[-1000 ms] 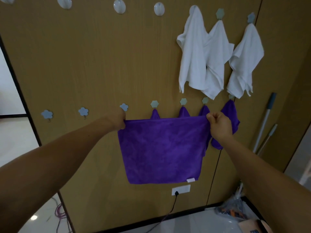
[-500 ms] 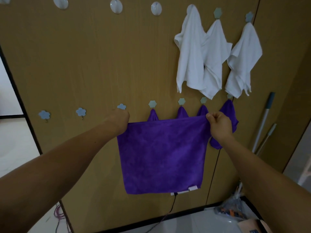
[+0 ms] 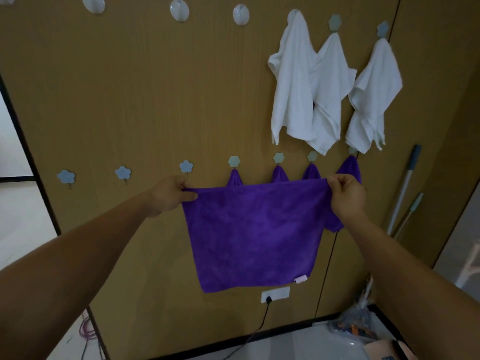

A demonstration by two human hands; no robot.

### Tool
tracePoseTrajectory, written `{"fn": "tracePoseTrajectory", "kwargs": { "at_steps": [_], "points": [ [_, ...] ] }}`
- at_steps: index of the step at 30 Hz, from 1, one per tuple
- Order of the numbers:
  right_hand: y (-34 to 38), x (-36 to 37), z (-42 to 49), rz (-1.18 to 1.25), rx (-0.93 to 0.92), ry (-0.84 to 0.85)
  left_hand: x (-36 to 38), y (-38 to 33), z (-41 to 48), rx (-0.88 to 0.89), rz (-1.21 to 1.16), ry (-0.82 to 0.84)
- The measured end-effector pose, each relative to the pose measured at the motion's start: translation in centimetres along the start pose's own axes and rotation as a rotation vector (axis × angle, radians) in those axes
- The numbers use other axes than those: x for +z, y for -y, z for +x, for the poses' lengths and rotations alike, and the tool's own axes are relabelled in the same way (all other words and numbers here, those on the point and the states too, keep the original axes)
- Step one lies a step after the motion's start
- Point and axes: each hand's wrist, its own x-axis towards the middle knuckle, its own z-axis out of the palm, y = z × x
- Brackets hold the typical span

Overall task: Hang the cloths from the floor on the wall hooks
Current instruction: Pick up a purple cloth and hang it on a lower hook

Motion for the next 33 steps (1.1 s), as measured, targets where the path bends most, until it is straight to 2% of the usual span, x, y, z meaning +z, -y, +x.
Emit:
{"fn": "tracePoseTrajectory", "kwargs": {
  "at_steps": [3, 6, 9, 11, 13, 15, 18, 20, 22, 25, 30, 33],
  "points": [
    [0.0, -0.2, 0.3, 0.029, 0.022, -0.039, 0.2, 0.8, -0.7, 0.019, -0.378, 0.054],
    [-0.4, -0.4, 0.4, -0.025, 0.056, -0.035, 0.7, 0.2, -0.7, 0.037, -0.595, 0.054],
    [-1.6, -0.8, 0.5, -0.165, 0.124, 0.017, 1.6, -2.0, -0.6, 0.122, -0.712, 0.119],
    [-1.3, -0.9, 0.0, -0.331, 0.193, 0.141, 2.4, -4.4, -0.6, 0.157, -0.672, 0.136],
    [0.3, -0.2, -1.2, -0.417, 0.139, 0.252, 3.4, -6.9, -0.4, 0.165, -0.522, 0.141],
    [3.1, 1.0, -3.4, -0.219, -0.016, 0.338, 4.9, -9.0, -0.3, 0.173, -0.324, 0.18],
    [8.0, 2.8, -6.8, 0.285, -0.008, 0.579, 7.3, -10.3, -0.2, 0.161, -0.104, 0.214],
    [9.5, 3.7, -7.8, 0.412, 0.007, 0.714, 8.3, -9.9, -0.3, 0.153, -0.023, 0.253],
    [9.8, 4.2, -8.3, 0.42, -0.009, 0.776, 8.6, -9.0, -0.5, 0.144, 0.018, 0.283],
    [9.6, 5.2, -8.9, 0.373, -0.054, 0.726, 8.5, -7.8, -1.1, 0.121, -0.022, 0.27],
    [10.7, 6.9, -8.7, 0.177, -0.186, 0.486, 7.9, -5.5, -2.0, 0.098, -0.25, 0.243],
    [11.5, 7.0, -7.4, 0.172, -0.205, 0.37, 7.6, -3.9, -2.4, 0.092, -0.328, 0.26]
  ]
}}
